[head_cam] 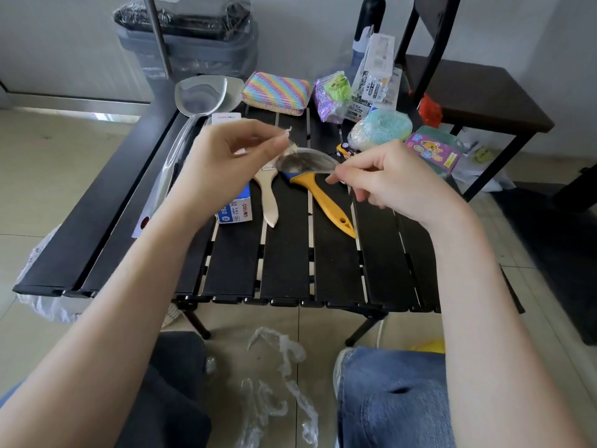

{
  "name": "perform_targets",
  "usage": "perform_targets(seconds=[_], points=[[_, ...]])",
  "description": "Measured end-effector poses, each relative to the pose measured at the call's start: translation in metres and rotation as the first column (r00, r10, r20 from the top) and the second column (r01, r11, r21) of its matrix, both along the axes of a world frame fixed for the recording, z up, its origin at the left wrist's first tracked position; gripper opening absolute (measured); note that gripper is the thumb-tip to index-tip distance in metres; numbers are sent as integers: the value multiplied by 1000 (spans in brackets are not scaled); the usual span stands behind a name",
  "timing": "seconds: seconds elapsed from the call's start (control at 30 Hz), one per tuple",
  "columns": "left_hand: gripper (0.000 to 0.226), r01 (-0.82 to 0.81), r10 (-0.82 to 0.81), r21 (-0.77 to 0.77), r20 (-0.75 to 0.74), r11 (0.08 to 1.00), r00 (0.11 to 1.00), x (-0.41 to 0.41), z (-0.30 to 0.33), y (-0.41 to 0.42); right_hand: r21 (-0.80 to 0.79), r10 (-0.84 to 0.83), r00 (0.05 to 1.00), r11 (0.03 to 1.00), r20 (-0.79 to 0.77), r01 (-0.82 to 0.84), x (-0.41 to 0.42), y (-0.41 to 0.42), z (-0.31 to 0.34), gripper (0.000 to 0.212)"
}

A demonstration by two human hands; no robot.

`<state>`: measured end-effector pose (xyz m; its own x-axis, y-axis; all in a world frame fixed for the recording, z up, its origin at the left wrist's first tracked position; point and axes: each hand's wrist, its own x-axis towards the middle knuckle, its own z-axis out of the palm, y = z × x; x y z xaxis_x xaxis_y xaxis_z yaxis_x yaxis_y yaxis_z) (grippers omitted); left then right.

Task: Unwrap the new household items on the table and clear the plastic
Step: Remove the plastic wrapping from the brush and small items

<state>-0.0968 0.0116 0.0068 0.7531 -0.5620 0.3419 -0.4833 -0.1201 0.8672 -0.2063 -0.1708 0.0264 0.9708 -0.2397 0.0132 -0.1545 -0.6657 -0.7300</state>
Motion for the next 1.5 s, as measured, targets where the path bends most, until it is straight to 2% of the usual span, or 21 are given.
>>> perform_targets(seconds=[0.07, 0.13, 0.23, 0.33, 0.47, 0.63, 0.7, 0.77, 0.83, 0.93, 1.03, 1.1, 1.3, 1.5], points=[[6, 19, -22, -64, -44, 998, 999, -2, 1, 0, 28, 43, 998, 999, -49, -41, -3, -1, 2, 22], [9, 25, -26, -132, -11, 991, 1000, -6, 0, -2, 88, 55, 996, 995, -72, -48, -4, -2, 3, 22], [15, -44, 45, -193, -1, 980, 999, -11, -1, -6, 127, 34, 996, 992, -80, -23, -3, -1, 4, 20], [16, -95, 89, -213, -42, 972, 995, -14, -3, -8, 30, 37, 997, 999, -64, -35, -4, 0, 6, 12], [17, -106, 90, -194, -90, 975, 992, -15, -5, -11, -176, 49, 999, 983, 3, -48, -4, 2, 4, 18], [14, -213, 135, -184, -363, 960, 922, -18, -10, -20, -334, 48, 995, 942, 88, -15, -1, 4, 0, 18], [12, -218, 134, -166, -409, 962, 903, -16, -9, -20, -352, 44, 992, 936, 115, 0, 0, 4, -1, 18], [6, -184, 119, -143, -374, 972, 920, -14, -7, -17, -361, 33, 990, 932, 137, 19, 0, 3, -2, 16], [9, -127, 89, -130, -266, 983, 960, -15, -4, -14, -344, 23, 986, 938, 164, 35, -2, 0, -1, 15], [18, -31, 33, -49, 53, 998, 998, -16, -4, -10, -321, 18, 979, 946, 201, 48, -5, -6, 2, 15], [16, -46, 29, 40, 354, 998, 935, -13, -9, -7, -311, 20, 975, 949, 220, 50, -7, -9, 3, 15], [24, -58, 32, 45, 438, 997, 899, -11, -14, -7, -317, 14, 973, 947, 231, 62, -7, -8, 3, 15], [37, -43, 8, 89, 360, 995, 933, -14, -17, -11, -329, -6, 976, 941, 219, 80, -8, -11, 3, 15], [42, 138, -167, 161, 182, 977, 969, -18, -8, -5, -262, 22, 988, 965, 153, 19, -11, -13, 6, 16]])
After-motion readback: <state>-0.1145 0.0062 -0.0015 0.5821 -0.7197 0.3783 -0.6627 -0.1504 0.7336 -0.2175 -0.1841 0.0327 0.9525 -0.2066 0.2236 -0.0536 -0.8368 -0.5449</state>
